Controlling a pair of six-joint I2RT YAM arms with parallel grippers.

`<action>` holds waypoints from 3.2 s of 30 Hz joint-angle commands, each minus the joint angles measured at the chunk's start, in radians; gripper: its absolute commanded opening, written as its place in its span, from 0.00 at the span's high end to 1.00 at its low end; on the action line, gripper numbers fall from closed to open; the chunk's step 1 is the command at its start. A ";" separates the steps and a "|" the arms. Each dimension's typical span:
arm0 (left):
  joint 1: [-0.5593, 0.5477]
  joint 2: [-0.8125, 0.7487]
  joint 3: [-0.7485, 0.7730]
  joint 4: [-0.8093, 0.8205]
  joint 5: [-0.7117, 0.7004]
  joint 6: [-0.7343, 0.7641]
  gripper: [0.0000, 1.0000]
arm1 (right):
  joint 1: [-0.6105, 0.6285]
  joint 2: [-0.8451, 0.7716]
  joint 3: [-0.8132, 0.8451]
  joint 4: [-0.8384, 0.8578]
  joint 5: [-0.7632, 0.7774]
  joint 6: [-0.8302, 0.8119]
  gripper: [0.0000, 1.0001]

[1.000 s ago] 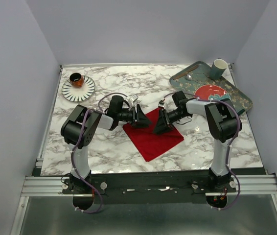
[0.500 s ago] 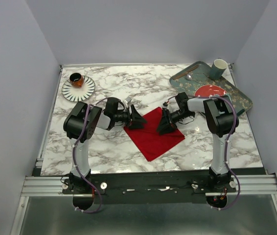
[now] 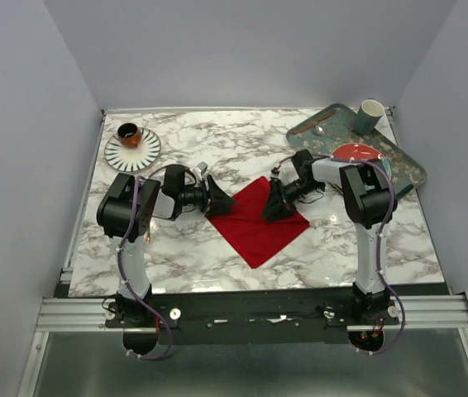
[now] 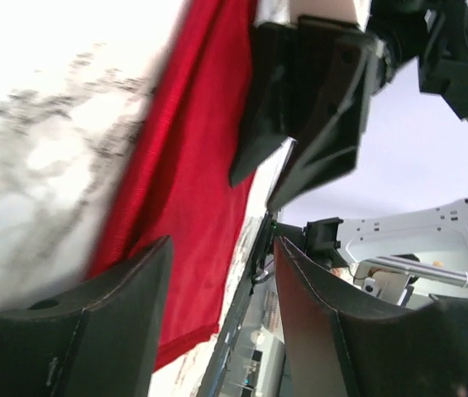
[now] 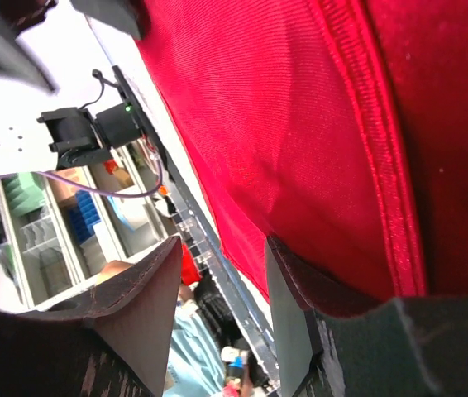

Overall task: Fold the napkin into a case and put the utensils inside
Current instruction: Smooth out the upper triangle-folded napkin at the center of the board, then pick up the upper triangle-folded napkin from the center of the board.

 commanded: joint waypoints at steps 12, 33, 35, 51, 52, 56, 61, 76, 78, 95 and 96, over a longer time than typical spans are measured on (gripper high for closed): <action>-0.035 -0.251 -0.047 -0.107 0.003 0.119 0.53 | 0.049 -0.204 0.036 0.022 -0.069 -0.059 0.18; -0.084 -0.028 0.130 -0.450 -0.118 0.222 0.83 | 0.088 -0.032 -0.105 0.252 -0.138 0.115 0.07; -0.081 -0.016 0.139 -0.464 -0.116 0.222 0.85 | 0.062 -0.037 -0.128 0.247 -0.143 0.096 0.07; -0.060 0.018 0.171 -0.564 -0.139 0.266 0.95 | 0.000 -0.095 -0.126 0.122 -0.152 -0.002 0.06; -0.054 0.016 0.164 -0.564 -0.142 0.266 0.96 | -0.001 -0.101 -0.122 0.115 -0.152 -0.002 0.06; -0.038 0.013 0.142 -0.552 -0.152 0.251 0.98 | -0.033 -0.112 -0.138 0.047 -0.119 -0.056 0.06; -0.032 0.018 0.147 -0.558 -0.153 0.256 0.98 | -0.070 -0.089 -0.179 -0.018 -0.089 -0.145 0.06; -0.029 0.027 0.147 -0.567 -0.150 0.260 0.99 | -0.149 -0.097 -0.178 -0.102 -0.048 -0.263 0.08; -0.032 0.015 0.147 -0.540 -0.133 0.262 0.99 | -0.141 -0.115 -0.165 -0.104 -0.069 -0.266 0.11; -0.049 -0.588 0.235 -0.996 -0.187 0.917 0.28 | -0.110 -0.480 0.076 -0.300 0.277 -0.425 0.13; -0.047 -0.640 0.248 -1.045 -0.217 0.973 0.28 | -0.110 -0.494 0.074 -0.302 0.300 -0.439 0.12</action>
